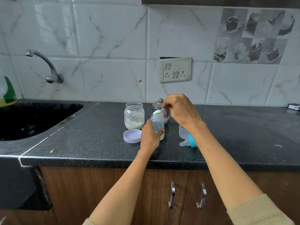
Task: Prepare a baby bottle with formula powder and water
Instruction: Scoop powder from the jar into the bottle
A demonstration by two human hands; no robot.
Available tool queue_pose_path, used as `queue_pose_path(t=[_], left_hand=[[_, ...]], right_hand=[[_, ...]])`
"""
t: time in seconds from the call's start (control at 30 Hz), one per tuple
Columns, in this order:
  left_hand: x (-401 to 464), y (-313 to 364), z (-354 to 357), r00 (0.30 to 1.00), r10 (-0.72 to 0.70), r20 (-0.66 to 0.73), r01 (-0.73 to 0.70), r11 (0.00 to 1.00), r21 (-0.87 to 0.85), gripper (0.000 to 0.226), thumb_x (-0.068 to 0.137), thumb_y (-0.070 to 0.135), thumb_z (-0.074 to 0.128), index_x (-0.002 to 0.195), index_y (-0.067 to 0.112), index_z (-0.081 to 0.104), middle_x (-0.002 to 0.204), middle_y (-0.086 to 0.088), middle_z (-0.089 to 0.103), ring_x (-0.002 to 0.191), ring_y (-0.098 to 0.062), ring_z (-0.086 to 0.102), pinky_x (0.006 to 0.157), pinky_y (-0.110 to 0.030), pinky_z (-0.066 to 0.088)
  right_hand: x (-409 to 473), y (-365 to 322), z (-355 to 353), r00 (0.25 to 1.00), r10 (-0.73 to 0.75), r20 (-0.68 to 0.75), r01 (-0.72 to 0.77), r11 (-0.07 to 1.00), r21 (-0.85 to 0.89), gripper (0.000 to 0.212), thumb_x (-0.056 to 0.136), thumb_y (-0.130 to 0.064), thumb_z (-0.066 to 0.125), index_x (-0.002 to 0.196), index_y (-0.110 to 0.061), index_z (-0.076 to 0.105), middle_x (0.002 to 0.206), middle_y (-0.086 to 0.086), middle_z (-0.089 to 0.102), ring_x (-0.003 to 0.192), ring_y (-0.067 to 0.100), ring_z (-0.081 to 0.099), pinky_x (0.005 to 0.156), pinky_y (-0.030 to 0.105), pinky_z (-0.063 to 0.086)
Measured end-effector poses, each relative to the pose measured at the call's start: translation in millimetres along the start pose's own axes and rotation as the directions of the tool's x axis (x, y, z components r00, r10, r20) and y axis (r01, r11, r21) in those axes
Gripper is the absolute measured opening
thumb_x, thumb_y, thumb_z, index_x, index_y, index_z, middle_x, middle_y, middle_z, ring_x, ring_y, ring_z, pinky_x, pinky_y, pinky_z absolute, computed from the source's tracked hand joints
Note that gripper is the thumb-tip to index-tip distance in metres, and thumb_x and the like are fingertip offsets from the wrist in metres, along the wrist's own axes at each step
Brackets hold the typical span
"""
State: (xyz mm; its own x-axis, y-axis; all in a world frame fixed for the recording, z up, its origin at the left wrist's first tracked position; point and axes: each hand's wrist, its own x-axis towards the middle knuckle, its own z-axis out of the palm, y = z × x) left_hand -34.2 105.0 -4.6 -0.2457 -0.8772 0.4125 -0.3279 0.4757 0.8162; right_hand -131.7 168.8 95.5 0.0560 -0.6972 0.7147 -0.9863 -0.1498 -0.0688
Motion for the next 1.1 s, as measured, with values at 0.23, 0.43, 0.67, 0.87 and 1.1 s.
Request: queue_pose_path(t=[0.23,0.43,0.67,0.87,1.1], left_hand=[[-0.9,0.7,-0.4,1.000,-0.004,0.001,0.004,1.000,0.009,0.046,0.084,0.019,0.067,0.122,0.004,0.046,0.119,-0.012,0.058,0.108,-0.028,0.052,0.078,-0.030,0.039],[-1.3,0.2,-1.2,1.000,-0.012,0.005,0.012,1.000,0.014,0.047,0.085,0.020,0.066,0.123,0.005,0.045,0.120,-0.012,0.057,0.109,-0.028,0.052,0.078,-0.030,0.039],[-2.1,1.8,-1.0,1.000,-0.008,-0.001,0.008,1.000,0.016,0.047,0.085,0.020,0.067,0.123,0.005,0.045,0.120,-0.011,0.057,0.108,-0.028,0.052,0.077,-0.030,0.038],[-1.5,0.5,-1.0,1.000,-0.008,-0.004,0.008,1.000,0.015,0.044,0.084,0.020,0.067,0.119,0.004,0.046,0.118,-0.012,0.058,0.106,-0.028,0.052,0.075,-0.029,0.037],[-1.0,-1.0,-0.3,1.000,-0.005,0.001,0.005,1.000,0.013,0.044,0.084,0.019,0.067,0.119,0.004,0.045,0.117,-0.013,0.058,0.106,-0.029,0.052,0.076,-0.030,0.038]], right_hand=[[-8.2,0.2,3.4,0.997,0.031,-0.066,-0.029,0.999,0.033,0.023,0.083,0.011,0.056,0.091,-0.003,0.073,0.091,0.007,0.072,0.082,0.023,0.066,0.073,0.034,0.055],[-12.3,-0.3,5.0,0.988,0.045,-0.149,-0.034,0.997,0.074,0.021,0.081,0.011,0.056,0.085,-0.002,0.073,0.084,0.008,0.071,0.075,0.027,0.066,0.065,0.041,0.055],[-15.3,-3.5,4.0,0.991,0.045,-0.127,-0.033,0.995,0.095,0.024,0.081,0.013,0.053,0.084,0.000,0.073,0.085,0.011,0.071,0.076,0.027,0.066,0.069,0.040,0.056],[-16.9,-0.5,4.4,0.990,0.060,-0.129,-0.047,0.994,0.102,0.023,0.082,0.012,0.055,0.084,-0.001,0.073,0.084,0.010,0.071,0.075,0.026,0.066,0.068,0.040,0.056],[-21.8,0.9,7.2,0.987,0.081,-0.138,-0.064,0.990,0.124,0.022,0.082,0.010,0.054,0.085,0.000,0.073,0.085,0.011,0.070,0.074,0.027,0.064,0.066,0.041,0.055]])
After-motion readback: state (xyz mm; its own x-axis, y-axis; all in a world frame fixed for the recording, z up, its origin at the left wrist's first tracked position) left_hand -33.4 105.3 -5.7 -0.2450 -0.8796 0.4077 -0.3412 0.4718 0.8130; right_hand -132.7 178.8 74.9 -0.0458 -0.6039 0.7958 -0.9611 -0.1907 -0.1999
